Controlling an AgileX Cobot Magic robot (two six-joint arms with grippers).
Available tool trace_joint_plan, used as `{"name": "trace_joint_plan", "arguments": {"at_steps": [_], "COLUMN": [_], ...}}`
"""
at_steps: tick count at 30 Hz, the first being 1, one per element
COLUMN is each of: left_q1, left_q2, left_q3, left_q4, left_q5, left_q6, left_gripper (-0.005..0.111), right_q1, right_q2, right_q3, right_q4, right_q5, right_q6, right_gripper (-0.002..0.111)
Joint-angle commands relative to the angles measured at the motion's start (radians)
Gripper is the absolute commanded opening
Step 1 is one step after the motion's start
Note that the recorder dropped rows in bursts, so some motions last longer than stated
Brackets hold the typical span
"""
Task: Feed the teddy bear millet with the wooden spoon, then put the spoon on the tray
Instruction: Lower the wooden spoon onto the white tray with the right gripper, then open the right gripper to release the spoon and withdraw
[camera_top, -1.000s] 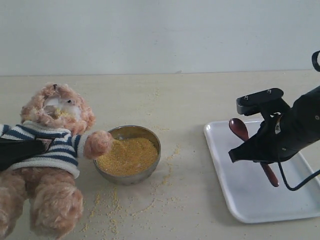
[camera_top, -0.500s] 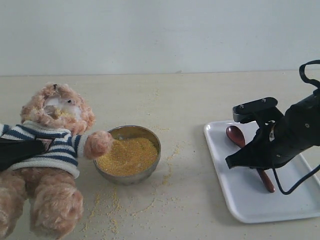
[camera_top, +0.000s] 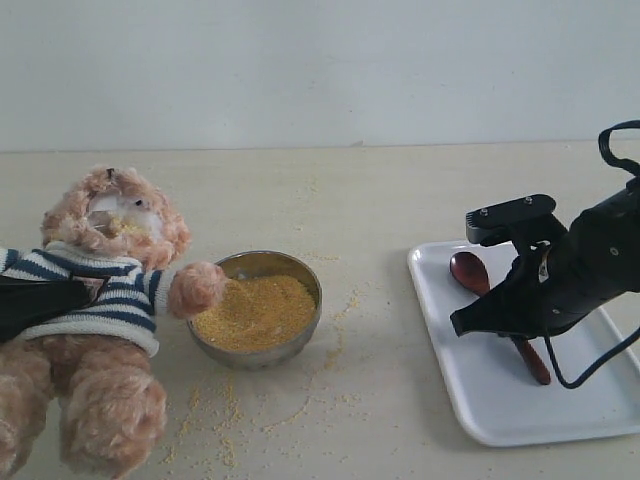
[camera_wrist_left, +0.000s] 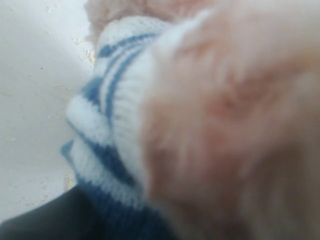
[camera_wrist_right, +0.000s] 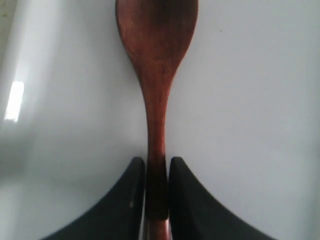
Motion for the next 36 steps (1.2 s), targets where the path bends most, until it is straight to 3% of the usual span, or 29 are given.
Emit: {"name": "trace_joint_plan", "arguments": {"at_steps": [1,9,23,27,31,36], "left_q1": [0.003,0.003,0.003,0.023,0.061,0.090], "left_q2": [-0.003,-0.003,-0.003,-0.003,-0.003,-0.003], "left_q3": [-0.001,-0.001,-0.070,-0.082,-0.082,-0.082], "left_q4": [-0.014,-0.014,-0.014,-0.014,-0.014,-0.014], "left_q5": [0.039,0.039,0.039,0.039,0.027,-0.093], "left_q6": [0.017,0.021,0.035,0.036,0.047,0.032], "left_gripper": [0.005,0.005,0.005,0.005,0.005,0.005], "right_q1": [-0.006,-0.006,-0.006,-0.006,-0.006,-0.006], "right_q2": [0.005,-0.073,-0.434,-0.534,-0.632,-0.758], "right_q3": [0.000,0.000,0.000,0.000,0.047,0.192], "right_q4": [-0.002,-0.002,-0.010,-0.015,-0.016,-0.022], "right_q5": [0.009,0.080,0.338,0.397,0.341,0.210], "right_q6": [0.006,0.009,0.001,-0.021,0.037,0.104], "right_gripper": [0.020,0.020,0.020,0.000,0.000,0.000]}}
